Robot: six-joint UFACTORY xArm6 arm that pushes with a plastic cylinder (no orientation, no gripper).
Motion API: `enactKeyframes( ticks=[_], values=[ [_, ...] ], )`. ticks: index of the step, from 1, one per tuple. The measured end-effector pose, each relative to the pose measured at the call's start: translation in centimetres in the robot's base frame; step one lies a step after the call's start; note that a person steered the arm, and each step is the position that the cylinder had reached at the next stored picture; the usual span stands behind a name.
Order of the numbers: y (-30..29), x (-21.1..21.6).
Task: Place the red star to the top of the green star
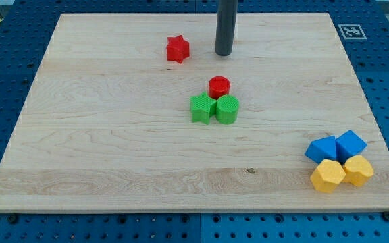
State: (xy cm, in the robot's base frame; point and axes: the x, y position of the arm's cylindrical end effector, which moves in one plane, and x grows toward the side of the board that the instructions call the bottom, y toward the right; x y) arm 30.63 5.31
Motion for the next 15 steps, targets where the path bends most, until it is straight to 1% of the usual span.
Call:
enactKeyframes(
  ticks=[1,2,3,4,5,6,7,8,9,10,13,15],
  values=[
    [0.0,-1.4],
    [-1.8,-3.4],
    [-3.9,-6.5],
    [-8.2,-7.6],
    [-11.7,-7.3],
    [-11.8,-7.0],
    [-11.8,-6.6],
    [-11.8,-4.8],
    [-11.8,-4.8],
    [-11.3,-3.1],
    [-10.4,0.3],
    [-8.3,-0.6]
  ],
)
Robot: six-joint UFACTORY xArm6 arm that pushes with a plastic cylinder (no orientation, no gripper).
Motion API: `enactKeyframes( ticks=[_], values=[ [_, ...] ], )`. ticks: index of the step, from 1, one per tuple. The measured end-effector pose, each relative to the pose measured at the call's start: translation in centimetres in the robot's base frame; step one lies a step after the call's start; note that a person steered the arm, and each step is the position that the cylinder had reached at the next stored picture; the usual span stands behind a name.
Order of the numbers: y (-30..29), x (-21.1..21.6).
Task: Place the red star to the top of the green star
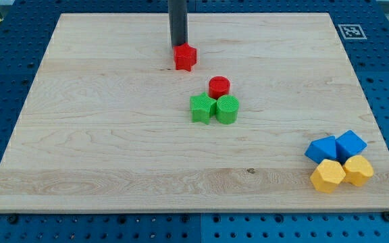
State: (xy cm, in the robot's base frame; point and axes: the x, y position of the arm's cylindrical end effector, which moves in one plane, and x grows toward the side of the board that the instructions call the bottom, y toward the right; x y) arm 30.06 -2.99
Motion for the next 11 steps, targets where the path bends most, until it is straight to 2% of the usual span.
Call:
enactKeyframes(
  ticks=[4,6,9,11],
  values=[
    [0.9,1.9],
    [1.2,4.2],
    [-2.0,5.3],
    [-0.8,6.6]
  ],
)
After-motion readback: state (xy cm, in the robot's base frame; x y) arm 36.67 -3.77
